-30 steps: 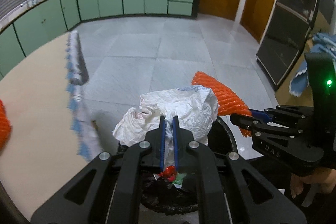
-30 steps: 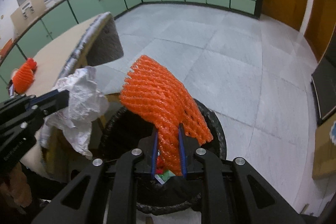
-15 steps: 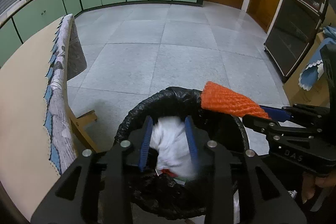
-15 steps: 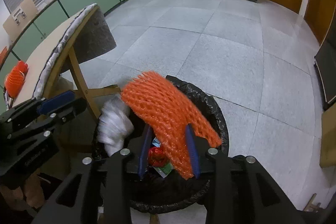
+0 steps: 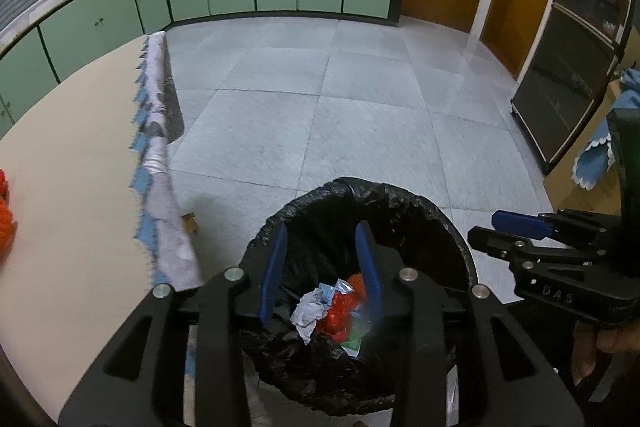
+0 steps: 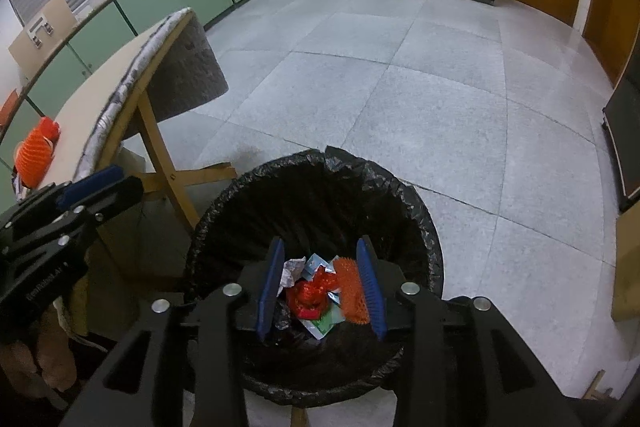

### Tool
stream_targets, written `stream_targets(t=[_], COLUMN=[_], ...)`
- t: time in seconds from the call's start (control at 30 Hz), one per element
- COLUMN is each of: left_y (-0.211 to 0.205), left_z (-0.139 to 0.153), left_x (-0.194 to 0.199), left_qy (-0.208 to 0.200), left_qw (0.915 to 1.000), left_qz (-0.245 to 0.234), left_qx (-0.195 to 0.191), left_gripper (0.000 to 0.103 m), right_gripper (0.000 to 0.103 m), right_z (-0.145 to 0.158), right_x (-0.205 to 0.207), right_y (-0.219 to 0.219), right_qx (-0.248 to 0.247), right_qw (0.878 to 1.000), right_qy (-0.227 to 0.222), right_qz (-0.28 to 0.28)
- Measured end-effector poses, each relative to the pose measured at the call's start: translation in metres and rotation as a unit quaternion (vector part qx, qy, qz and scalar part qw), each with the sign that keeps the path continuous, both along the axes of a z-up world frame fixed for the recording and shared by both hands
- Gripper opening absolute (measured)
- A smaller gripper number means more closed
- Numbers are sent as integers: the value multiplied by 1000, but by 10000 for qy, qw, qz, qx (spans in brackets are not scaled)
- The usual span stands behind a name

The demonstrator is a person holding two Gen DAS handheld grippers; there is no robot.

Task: Collect trash
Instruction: 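Carry the tissue and foam net over the bin and release them, then return to the table and grasp the blue-white snack bag with the left gripper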

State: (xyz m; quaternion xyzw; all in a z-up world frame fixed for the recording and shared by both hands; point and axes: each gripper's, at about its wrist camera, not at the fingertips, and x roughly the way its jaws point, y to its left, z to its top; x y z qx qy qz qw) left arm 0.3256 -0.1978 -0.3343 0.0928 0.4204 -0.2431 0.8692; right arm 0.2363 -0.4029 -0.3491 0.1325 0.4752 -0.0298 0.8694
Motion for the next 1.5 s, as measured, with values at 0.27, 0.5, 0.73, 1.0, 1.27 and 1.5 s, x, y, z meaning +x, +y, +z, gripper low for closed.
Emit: stream_targets(t=[0.27, 0.5, 0.73, 1.0, 1.27, 1.5], left_y=[60, 170, 281, 337, 352, 366], left_z=[43, 77, 97, 79, 55, 37], left_x=[-15, -34, -45, -22, 6, 24], left_qy=[-325, -643, -958, -977, -1006, -713], left_qw=[9978, 9838, 9578, 9464, 9424, 9450], left_qz=[545, 1669, 2709, 3072, 3176, 3165], left_qx=[-189, -126, 58, 180, 290, 419], left_gripper=[49, 54, 56, 59, 59, 59], right_gripper=[47, 59, 60, 60, 61, 67], right_z=[44, 99, 116, 116, 101, 85], right_x=[0, 16, 46, 77, 111, 132], right_y=[29, 110, 223, 312, 346, 369], right_qx=[-215, -216, -53, -89, -143, -110], right_qw=[9985, 9871, 9653, 9486, 9462, 9457], right_qy=[-392, -1021, -1283, -1396, -1300, -1237], right_qz=[305, 1210, 2276, 2838, 2959, 3005])
